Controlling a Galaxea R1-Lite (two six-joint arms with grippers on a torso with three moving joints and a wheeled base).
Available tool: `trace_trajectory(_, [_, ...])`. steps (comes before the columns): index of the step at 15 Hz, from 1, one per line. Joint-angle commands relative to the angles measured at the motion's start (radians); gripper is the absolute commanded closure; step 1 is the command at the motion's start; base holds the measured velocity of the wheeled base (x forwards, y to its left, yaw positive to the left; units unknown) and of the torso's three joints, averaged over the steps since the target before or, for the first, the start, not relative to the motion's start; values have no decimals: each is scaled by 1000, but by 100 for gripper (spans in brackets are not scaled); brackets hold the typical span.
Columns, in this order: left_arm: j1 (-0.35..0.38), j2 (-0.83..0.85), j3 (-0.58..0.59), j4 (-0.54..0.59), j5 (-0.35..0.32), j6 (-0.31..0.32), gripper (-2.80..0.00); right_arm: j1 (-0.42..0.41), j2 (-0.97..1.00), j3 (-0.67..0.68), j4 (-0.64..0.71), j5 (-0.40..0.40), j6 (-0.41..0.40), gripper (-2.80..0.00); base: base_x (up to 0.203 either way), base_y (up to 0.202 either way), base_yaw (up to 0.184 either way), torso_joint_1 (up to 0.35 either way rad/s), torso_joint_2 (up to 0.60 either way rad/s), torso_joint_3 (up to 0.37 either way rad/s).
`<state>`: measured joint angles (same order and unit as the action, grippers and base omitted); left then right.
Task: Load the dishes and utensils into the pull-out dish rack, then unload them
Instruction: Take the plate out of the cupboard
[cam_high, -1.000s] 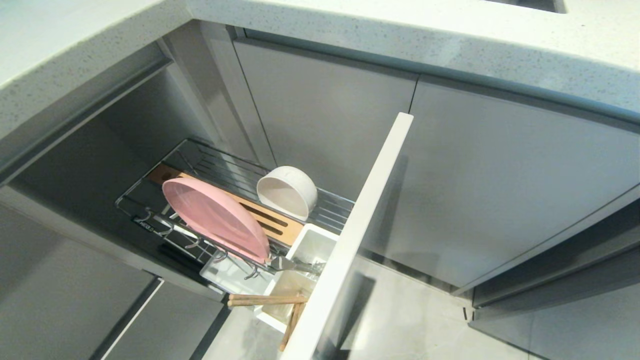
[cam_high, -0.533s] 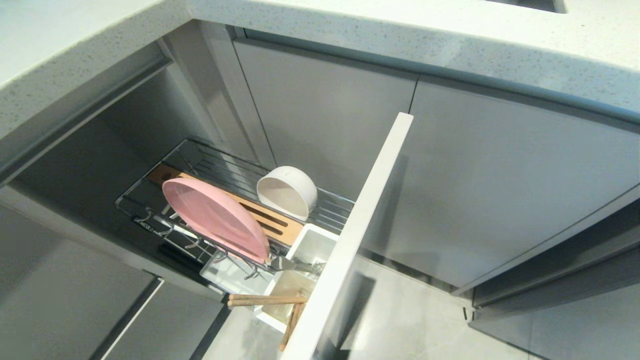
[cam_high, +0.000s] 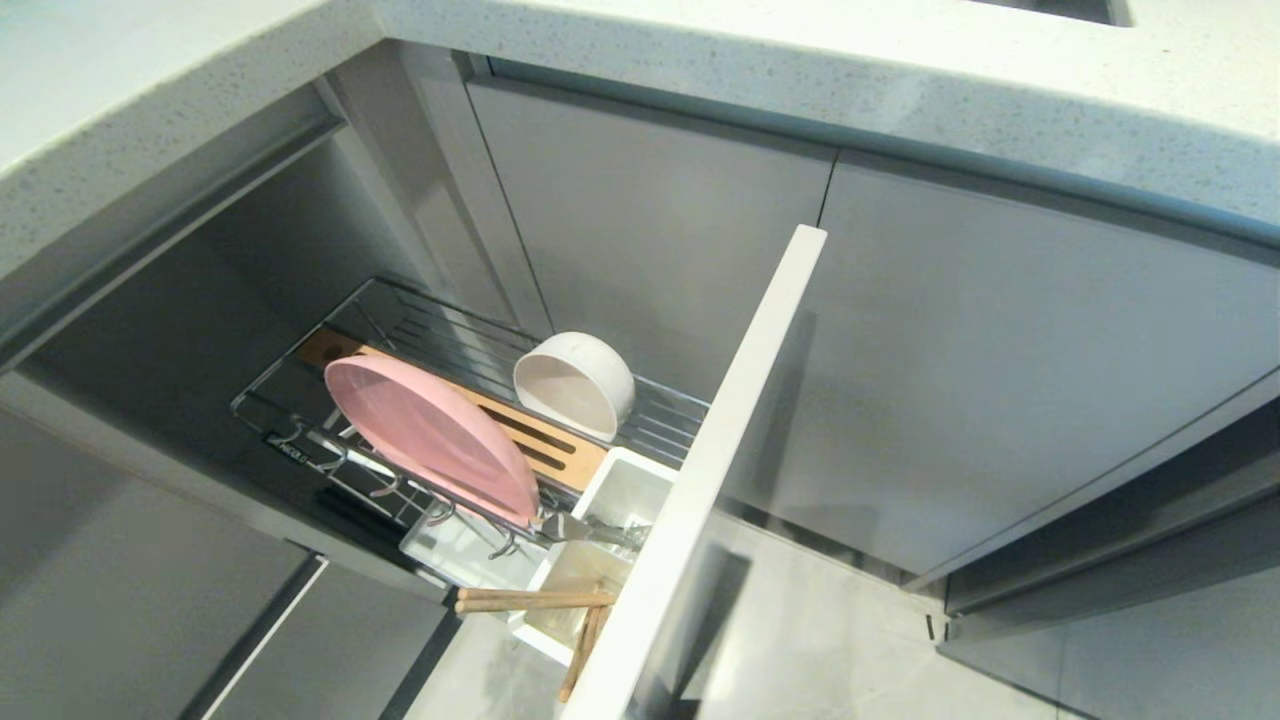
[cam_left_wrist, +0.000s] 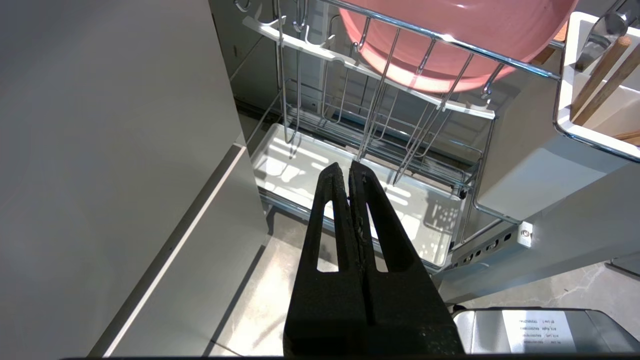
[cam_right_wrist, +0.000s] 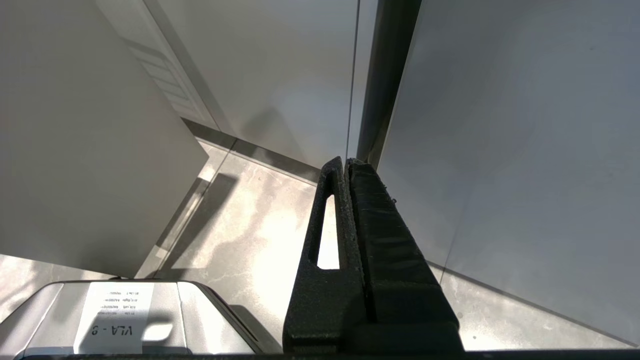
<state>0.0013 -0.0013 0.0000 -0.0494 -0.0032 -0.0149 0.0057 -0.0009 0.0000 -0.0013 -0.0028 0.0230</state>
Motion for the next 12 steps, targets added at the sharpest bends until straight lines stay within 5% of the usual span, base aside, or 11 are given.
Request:
trace_trajectory(1, [0, 1, 22, 0, 0, 0, 0, 0, 1, 2, 0, 0, 0, 0, 0, 0, 0, 0, 0, 0])
trace_trajectory(7, [-1, 1, -54, -41, -56, 29, 0, 0, 1, 2, 0, 0, 0, 0, 0, 0, 0, 0, 0, 0])
trace_trajectory(12, [-2, 132, -618, 87, -167, 33, 0, 0, 1, 2, 0, 0, 0, 0, 0, 0, 0, 0, 0, 0])
